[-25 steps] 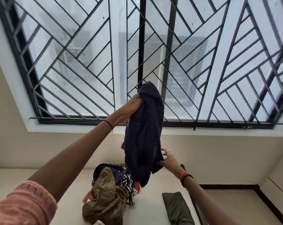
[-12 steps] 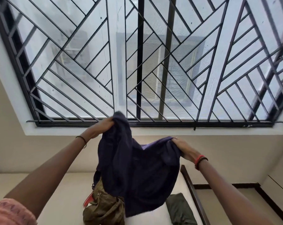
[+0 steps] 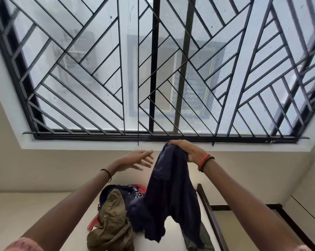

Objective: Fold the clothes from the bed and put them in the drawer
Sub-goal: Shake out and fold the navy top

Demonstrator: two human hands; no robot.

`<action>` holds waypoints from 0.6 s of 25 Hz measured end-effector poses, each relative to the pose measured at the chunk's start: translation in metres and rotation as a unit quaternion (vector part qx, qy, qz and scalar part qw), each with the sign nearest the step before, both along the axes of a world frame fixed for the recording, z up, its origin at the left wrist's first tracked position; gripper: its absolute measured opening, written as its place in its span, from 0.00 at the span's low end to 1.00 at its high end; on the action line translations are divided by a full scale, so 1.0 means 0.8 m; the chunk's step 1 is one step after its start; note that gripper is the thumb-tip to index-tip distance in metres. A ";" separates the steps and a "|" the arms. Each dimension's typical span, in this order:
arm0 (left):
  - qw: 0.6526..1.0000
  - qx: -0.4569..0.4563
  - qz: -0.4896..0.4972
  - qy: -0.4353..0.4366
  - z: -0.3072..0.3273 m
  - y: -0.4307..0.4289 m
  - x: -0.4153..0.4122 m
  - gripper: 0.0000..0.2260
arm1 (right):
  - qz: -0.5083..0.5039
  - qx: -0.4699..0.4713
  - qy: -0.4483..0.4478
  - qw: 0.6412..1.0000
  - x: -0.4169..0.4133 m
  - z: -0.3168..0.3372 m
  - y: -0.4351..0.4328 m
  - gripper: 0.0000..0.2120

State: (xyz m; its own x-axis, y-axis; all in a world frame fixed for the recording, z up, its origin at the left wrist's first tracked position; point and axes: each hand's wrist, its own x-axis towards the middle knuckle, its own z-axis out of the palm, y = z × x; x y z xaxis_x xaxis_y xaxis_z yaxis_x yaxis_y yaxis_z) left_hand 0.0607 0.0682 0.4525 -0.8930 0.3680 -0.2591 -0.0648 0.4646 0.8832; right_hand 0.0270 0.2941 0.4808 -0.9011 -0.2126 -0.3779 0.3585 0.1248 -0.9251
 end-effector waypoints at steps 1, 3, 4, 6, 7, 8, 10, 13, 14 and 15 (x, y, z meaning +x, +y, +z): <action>0.999 0.044 -0.014 -0.003 0.011 0.015 0.004 0.18 | 0.004 0.009 0.001 1.000 -0.002 0.002 -0.004 0.09; 0.998 0.024 -0.052 0.035 0.021 0.048 0.011 0.21 | 0.014 0.015 -0.003 1.000 -0.005 0.006 -0.009 0.08; 0.996 -0.003 -0.062 0.069 0.021 0.062 0.010 0.21 | 0.023 0.010 -0.008 1.000 -0.005 0.007 -0.010 0.08; 0.989 -0.014 -0.059 0.138 0.019 0.079 -0.001 0.18 | 0.051 -0.011 -0.013 0.999 0.000 0.013 -0.004 0.10; 0.985 -0.012 -0.060 0.163 0.021 0.080 -0.007 0.15 | 0.073 -0.021 -0.005 0.997 0.004 0.017 0.003 0.12; 0.982 -0.014 -0.054 0.183 0.027 0.078 -0.015 0.12 | 0.096 -0.031 0.011 0.995 0.009 0.022 0.014 0.15; 0.976 -0.018 -0.036 0.214 0.045 0.066 -0.025 0.07 | 0.142 -0.050 0.044 0.988 0.018 0.028 0.041 0.15; 0.961 -0.028 0.021 0.275 0.084 0.060 -0.033 0.13 | 0.181 -0.003 0.063 0.981 0.023 0.023 0.080 0.14; 0.957 -0.024 0.039 0.286 0.094 0.062 -0.038 0.14 | 0.183 0.026 0.064 0.981 0.023 0.018 0.088 0.14; 0.954 -0.008 0.055 0.293 0.104 0.065 -0.042 0.14 | 0.185 0.057 0.066 0.979 0.023 0.013 0.095 0.13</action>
State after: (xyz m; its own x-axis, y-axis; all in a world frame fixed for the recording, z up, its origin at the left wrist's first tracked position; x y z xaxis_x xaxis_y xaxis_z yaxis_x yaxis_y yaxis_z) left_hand 0.0270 0.1199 0.5358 -0.9193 0.2636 0.2923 0.3892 0.4978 0.7751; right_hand 0.0456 0.3704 0.4914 -0.8125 -0.4975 -0.3040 0.1477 0.3287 -0.9328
